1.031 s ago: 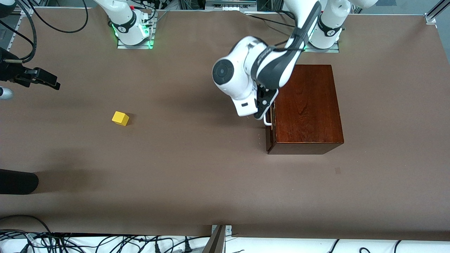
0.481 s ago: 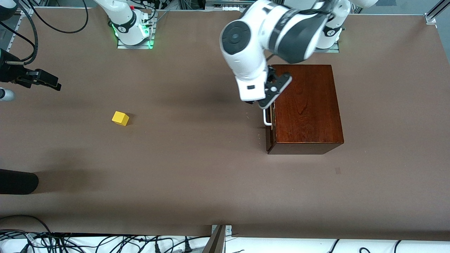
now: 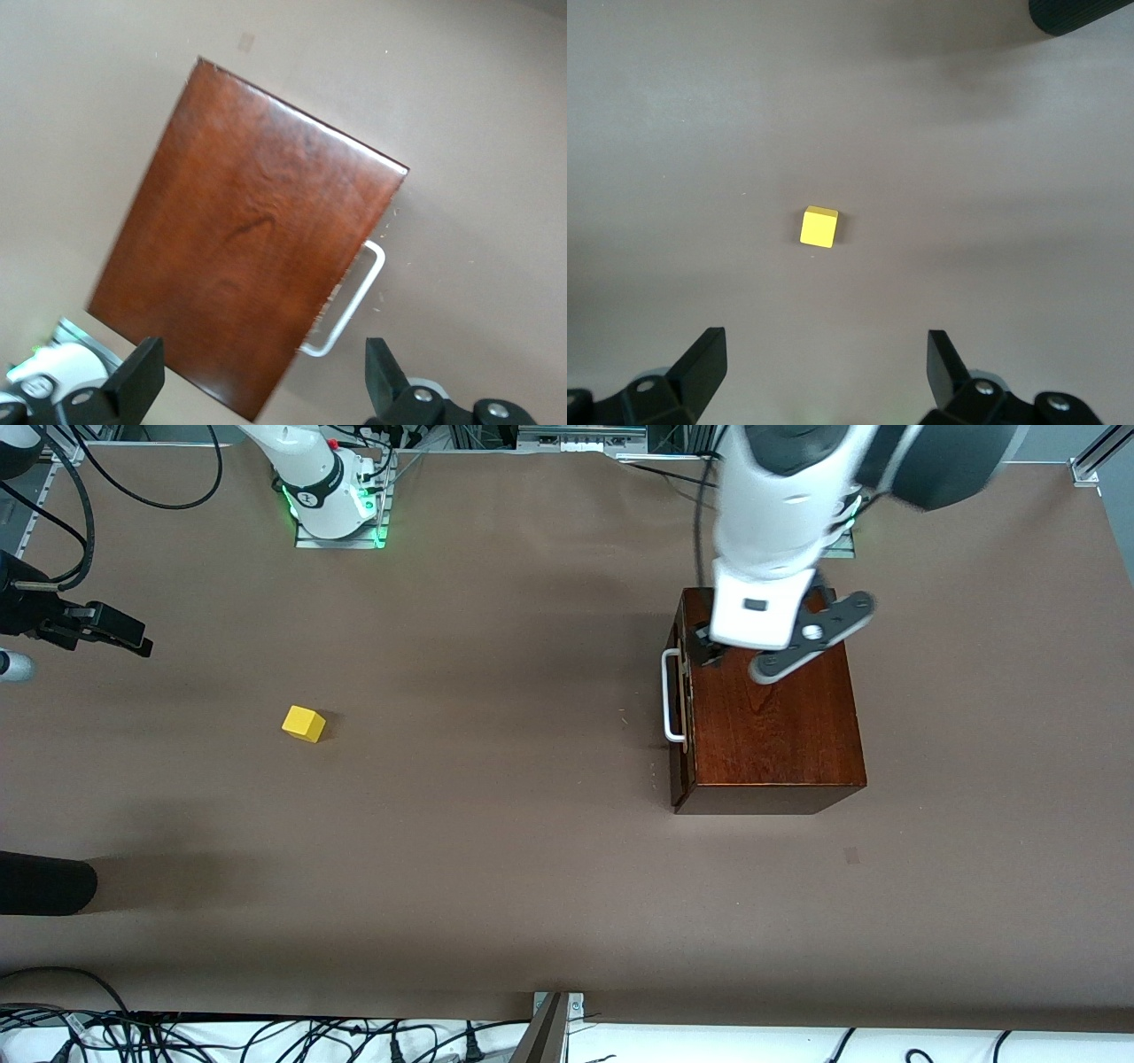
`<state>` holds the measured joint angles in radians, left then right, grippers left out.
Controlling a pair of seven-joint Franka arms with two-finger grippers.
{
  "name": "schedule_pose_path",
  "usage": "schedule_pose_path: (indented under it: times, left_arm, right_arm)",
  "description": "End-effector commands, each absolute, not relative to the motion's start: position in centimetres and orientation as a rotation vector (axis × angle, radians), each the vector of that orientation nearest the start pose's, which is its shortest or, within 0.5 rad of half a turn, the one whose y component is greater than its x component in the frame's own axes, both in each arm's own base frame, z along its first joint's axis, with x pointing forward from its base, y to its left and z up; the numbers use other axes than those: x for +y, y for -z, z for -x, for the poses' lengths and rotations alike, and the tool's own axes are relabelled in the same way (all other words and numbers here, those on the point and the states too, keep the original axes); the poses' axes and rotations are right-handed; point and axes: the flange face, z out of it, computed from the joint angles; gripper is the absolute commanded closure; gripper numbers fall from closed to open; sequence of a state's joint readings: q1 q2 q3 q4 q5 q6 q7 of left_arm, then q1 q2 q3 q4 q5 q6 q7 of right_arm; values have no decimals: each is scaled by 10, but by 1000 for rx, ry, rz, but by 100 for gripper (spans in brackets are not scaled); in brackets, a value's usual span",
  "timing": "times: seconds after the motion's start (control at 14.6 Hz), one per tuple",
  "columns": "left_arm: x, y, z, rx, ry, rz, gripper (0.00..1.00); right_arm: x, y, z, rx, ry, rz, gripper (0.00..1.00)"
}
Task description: Open drawer, take yellow block, close drawer
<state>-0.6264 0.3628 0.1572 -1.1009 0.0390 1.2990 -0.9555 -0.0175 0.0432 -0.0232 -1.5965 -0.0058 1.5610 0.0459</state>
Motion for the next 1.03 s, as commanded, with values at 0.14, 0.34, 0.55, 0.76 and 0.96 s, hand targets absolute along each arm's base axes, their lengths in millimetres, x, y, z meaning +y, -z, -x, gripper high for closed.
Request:
schedule_pose_path:
  times: [0.14,0.34,0.55,0.76,0.96]
  left_arm:
    - [-178,-616,-559,-348,-192,3036,0]
    - [-117,-612,-555,-141,-173,3095,0]
    - [-76,-592,-540,5,-71,3138,0]
    - [-51,-570,-532,45,-33,3151,0]
    - [-42,-567,-536,62,-48,3148,0]
  right_arm:
    - [-25,-592,-563,154,-104,3161,0]
    - [-25,-593,-563,154,-99,3162,0]
    - [-25,-592,-563,154,-102,3162,0]
    - [-23,-592,-563,132,-109,3162,0]
    - [-23,-592,-563,132,-109,3162,0]
